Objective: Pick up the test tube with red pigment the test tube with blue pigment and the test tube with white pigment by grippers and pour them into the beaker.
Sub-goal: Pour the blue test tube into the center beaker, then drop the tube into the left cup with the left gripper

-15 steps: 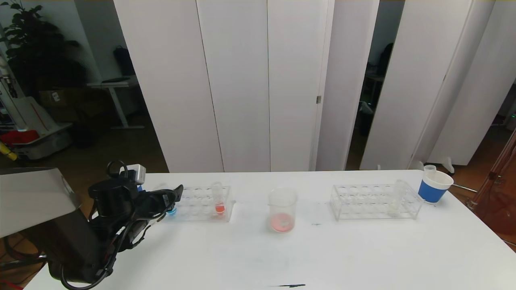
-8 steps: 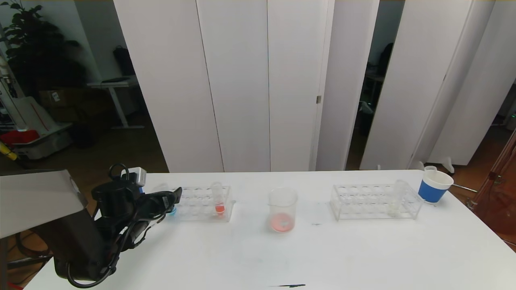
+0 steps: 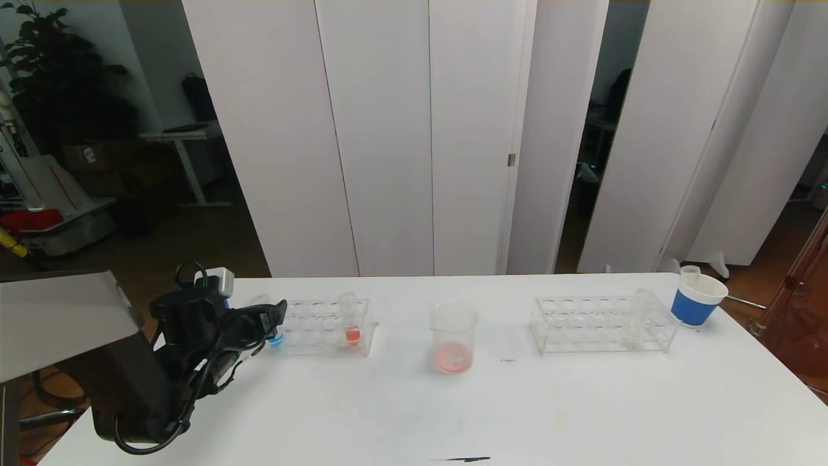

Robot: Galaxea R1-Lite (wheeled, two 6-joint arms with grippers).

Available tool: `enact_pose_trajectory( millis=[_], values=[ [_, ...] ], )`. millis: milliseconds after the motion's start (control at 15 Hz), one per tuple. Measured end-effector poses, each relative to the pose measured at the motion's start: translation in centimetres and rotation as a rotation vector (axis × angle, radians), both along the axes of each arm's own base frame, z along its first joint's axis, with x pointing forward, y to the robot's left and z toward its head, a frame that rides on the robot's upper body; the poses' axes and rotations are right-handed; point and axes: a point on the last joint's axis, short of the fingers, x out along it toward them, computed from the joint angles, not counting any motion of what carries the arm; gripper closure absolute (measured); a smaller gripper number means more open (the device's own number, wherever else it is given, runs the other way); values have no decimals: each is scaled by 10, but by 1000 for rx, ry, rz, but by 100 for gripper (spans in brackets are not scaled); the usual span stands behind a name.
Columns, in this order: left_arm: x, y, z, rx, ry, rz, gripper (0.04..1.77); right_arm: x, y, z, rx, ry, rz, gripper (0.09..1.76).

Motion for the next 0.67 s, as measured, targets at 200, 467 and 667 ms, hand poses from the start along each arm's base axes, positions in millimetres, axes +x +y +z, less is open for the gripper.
enact_pose_trajectory(
  millis=[200, 467, 667],
  values=[
    [1, -1, -1, -3, -1, -13, 139, 0, 0, 0, 0, 0, 0, 10],
    [1, -2, 0, -3, -1, -12, 123, 0, 0, 0, 0, 0, 0, 10],
    [1, -3, 0, -2, -2, -14, 123, 0, 0, 0, 0, 0, -1, 10]
  ],
)
